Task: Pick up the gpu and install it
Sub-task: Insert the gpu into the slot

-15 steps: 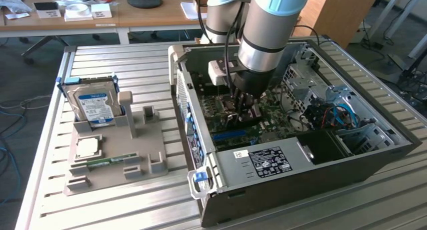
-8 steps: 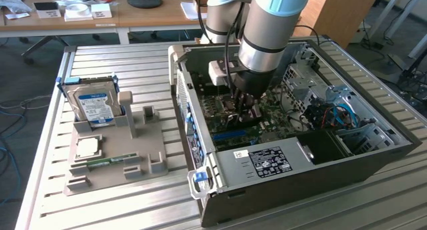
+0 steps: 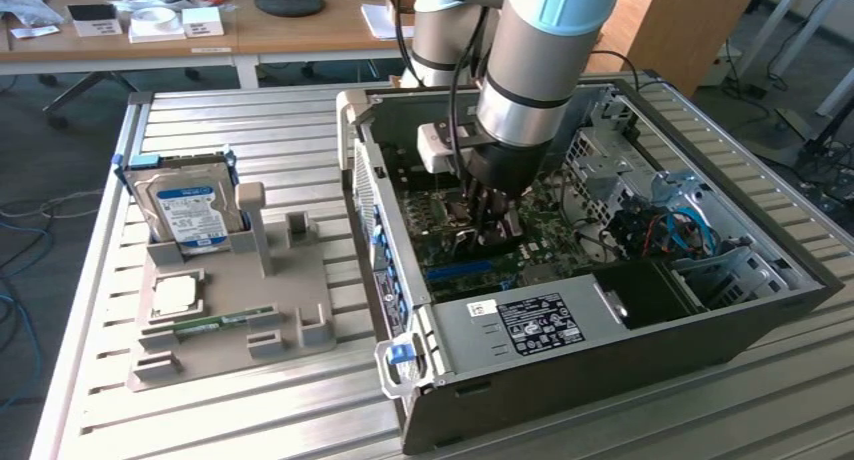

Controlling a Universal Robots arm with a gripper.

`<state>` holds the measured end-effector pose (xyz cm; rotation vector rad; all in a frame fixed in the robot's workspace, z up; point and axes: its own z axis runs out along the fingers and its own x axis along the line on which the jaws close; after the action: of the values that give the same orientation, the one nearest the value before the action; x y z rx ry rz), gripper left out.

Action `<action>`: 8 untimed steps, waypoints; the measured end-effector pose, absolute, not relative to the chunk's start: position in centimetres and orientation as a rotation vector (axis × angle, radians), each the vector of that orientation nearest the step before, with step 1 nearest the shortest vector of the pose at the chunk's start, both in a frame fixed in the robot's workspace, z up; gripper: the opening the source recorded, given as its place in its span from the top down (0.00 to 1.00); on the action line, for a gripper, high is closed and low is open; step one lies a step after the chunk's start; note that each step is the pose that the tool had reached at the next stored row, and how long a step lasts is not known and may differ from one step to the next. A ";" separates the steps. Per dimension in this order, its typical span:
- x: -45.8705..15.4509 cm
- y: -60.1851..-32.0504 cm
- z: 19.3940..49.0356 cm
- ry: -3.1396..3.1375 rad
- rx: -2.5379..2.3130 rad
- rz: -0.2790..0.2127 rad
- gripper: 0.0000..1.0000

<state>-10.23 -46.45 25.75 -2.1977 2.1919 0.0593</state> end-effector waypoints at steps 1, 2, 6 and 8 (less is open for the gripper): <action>-10.2 -46.5 25.7 2.192 -2.197 0.059 0.73; -10.2 -46.5 25.7 2.192 -2.197 0.059 0.73; -10.2 -46.5 25.6 2.193 -2.196 0.059 0.73; -10.2 -46.5 25.5 2.194 -2.195 0.059 0.73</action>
<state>-10.23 -46.45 25.52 -2.1954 2.1939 0.0593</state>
